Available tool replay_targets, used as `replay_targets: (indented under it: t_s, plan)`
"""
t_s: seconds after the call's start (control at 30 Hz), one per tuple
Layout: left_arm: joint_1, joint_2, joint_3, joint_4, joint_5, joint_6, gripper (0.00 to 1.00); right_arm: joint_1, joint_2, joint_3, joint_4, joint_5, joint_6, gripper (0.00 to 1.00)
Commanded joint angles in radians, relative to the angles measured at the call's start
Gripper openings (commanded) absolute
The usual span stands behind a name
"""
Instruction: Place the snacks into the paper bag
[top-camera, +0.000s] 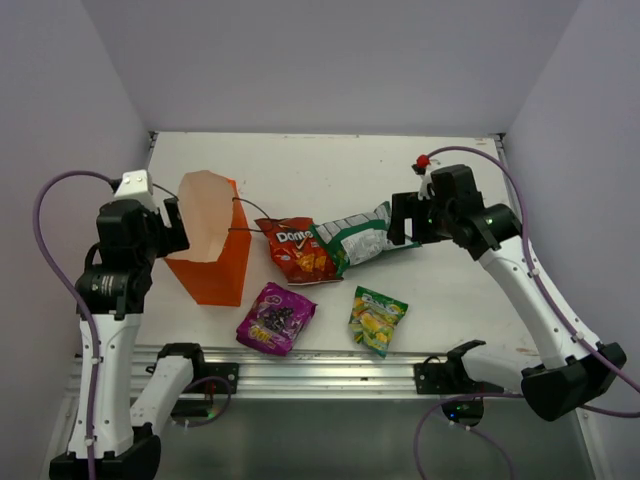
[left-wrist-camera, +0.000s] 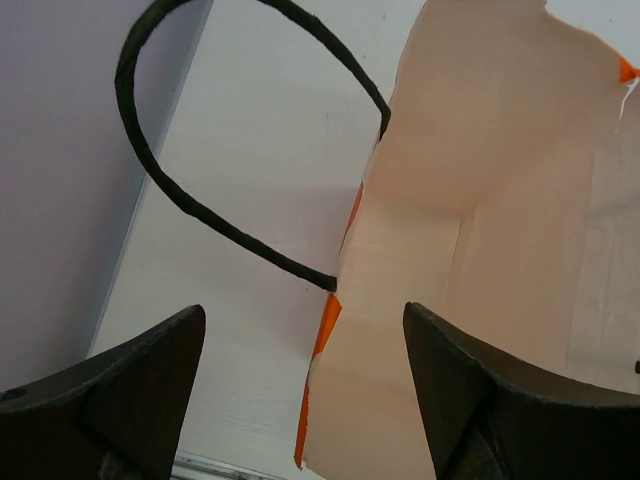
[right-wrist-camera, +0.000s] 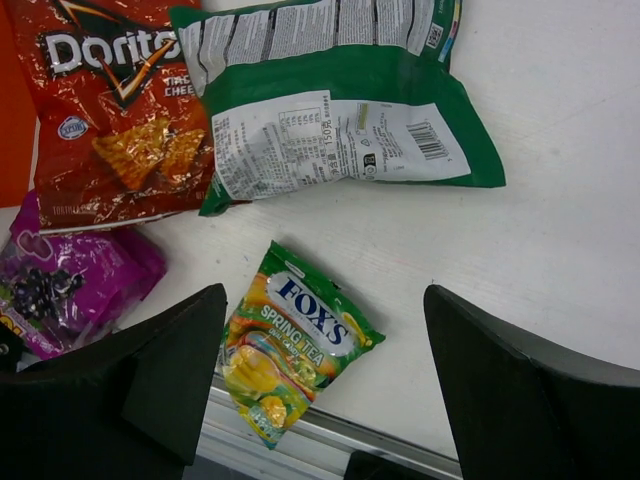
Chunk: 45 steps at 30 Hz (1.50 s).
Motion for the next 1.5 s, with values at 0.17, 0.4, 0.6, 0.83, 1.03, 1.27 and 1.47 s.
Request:
replay_targets:
  t_s: [0.17, 0.4, 0.6, 0.83, 1.03, 1.27, 1.47]
  plan:
    - [-0.005, -0.018, -0.112, 0.107, 0.012, 0.031, 0.70, 0.012, 0.003, -0.002, 0.024, -0.029, -0.015, 0.89]
    - [-0.005, -0.026, -0.147, 0.150, 0.023, 0.037, 0.32, 0.055, 0.032, -0.084, 0.102, -0.034, -0.028, 0.88]
    - [-0.005, -0.027, -0.152, 0.158, 0.041, 0.037, 0.09, 0.063, 0.089, -0.148, 0.223, -0.023, -0.047, 0.90]
    - [-0.005, -0.039, -0.163, 0.153, 0.066, 0.031, 0.00, 0.063, 0.192, -0.163, 0.368, 0.019, -0.064, 0.90]
    - [-0.005, -0.042, -0.164, 0.153, 0.084, 0.032, 0.00, 0.063, 0.304, -0.206, 0.493, 0.033, -0.097, 0.90]
    - [-0.005, -0.047, -0.160, 0.150, 0.087, 0.032, 0.00, 0.064, 0.345, -0.271, 0.546, 0.018, -0.101, 0.58]
    - [-0.005, -0.046, -0.170, 0.162, 0.112, 0.037, 0.00, 0.063, 0.336, -0.291, 0.555, 0.016, -0.106, 0.01]
